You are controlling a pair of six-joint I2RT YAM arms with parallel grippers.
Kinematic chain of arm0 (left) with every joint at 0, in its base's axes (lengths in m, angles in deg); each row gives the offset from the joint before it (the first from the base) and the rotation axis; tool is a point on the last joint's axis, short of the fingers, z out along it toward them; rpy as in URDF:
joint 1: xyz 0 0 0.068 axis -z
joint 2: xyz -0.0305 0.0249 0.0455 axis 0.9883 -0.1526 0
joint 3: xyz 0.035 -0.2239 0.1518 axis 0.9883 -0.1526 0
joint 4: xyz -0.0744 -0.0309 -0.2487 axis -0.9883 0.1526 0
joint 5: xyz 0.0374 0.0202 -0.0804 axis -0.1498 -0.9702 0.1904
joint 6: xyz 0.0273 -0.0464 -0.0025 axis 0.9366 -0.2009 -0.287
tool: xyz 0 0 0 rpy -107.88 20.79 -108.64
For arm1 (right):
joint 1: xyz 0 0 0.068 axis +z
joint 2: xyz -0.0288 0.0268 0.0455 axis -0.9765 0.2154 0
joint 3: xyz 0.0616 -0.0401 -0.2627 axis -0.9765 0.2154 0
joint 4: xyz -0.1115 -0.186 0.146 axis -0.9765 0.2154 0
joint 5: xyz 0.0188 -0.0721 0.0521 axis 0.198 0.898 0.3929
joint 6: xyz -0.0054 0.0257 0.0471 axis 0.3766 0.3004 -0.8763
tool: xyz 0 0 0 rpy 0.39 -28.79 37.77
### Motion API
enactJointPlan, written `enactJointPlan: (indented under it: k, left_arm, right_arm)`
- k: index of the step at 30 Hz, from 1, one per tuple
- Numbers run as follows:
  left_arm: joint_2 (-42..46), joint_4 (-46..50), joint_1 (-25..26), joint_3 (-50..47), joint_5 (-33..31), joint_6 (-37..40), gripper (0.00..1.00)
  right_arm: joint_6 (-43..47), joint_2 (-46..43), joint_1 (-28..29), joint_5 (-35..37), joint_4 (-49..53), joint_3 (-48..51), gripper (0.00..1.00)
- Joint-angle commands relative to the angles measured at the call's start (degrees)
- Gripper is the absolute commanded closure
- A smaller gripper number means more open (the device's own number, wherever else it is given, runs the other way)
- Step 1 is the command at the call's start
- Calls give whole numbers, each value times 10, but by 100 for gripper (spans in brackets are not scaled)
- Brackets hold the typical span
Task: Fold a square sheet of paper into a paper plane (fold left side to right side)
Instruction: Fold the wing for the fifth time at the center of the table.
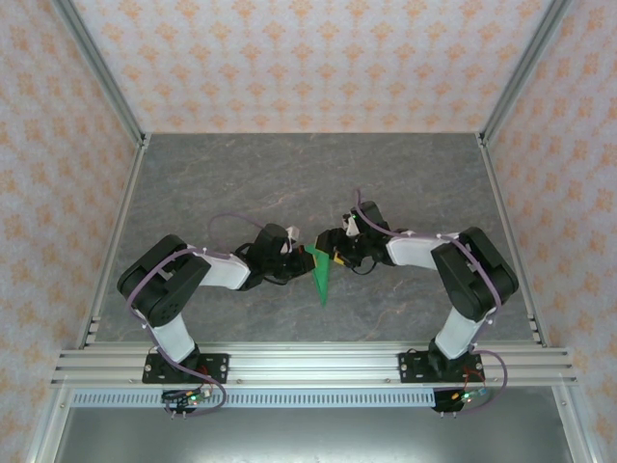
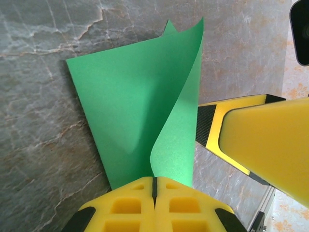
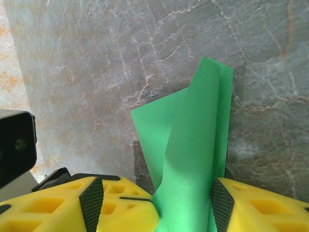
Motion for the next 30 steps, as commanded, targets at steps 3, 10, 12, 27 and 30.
enactJointPlan:
  k: [3,10,12,27,30]
  left_arm:
    - [16,20,-5,-7,-25,19,100]
    - [19,25,-4,-9,-28,23,100]
    - [18,26,-5,-9,-28,24,100]
    - [-8,24,-4,3,-27,31,100]
    - [-16,26,-5,6,-28,33,100]
  right_arm:
    - [4,15,8,11,24,-23,36]
    - [7,17,10,12,29,-30,36]
    - [7,17,12,14,30,-32,36]
    - [23,35,16,36,93,-45,36]
    - [23,36,16,36,93,-43,36]
